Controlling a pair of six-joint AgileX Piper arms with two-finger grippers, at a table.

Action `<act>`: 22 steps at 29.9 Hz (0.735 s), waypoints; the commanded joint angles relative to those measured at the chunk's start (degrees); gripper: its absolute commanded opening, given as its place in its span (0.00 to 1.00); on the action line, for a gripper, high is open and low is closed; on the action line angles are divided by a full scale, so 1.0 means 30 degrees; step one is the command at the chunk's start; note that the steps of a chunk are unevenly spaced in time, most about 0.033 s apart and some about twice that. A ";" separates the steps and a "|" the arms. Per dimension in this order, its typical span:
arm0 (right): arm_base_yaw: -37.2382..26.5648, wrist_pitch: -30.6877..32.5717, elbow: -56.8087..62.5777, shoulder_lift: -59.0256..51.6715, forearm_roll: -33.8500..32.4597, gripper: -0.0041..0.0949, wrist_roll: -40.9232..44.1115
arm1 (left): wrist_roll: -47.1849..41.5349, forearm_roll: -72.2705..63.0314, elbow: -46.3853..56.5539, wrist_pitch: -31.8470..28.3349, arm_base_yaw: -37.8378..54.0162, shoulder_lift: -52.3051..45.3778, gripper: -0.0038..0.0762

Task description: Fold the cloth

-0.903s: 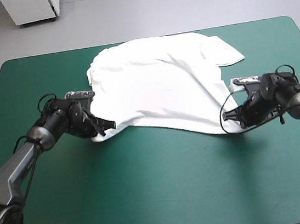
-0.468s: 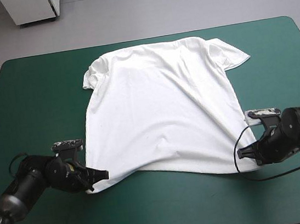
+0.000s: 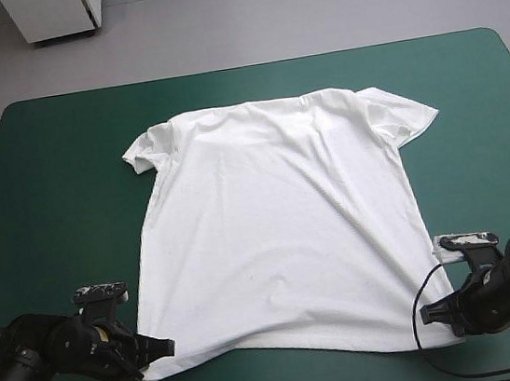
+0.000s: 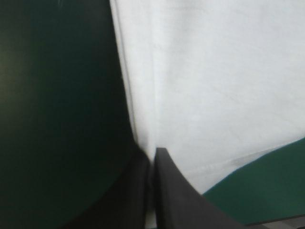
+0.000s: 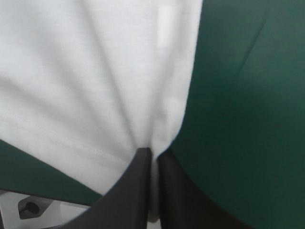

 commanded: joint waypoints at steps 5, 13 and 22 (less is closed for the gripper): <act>0.0012 0.0447 -0.0058 -0.0548 0.0266 0.03 0.0460 | -0.0074 -0.0499 -0.0139 0.0503 -0.0115 -0.0187 0.05; 0.0012 0.0871 -0.0277 -0.0548 0.1026 0.46 0.0460 | 0.0374 -0.1899 -0.0139 0.2894 -0.0115 -0.0187 0.54; -0.0024 0.0825 -0.6763 -0.0141 -0.1845 0.60 0.1037 | -0.0071 0.0391 -0.5134 0.2507 -0.0115 0.0166 0.68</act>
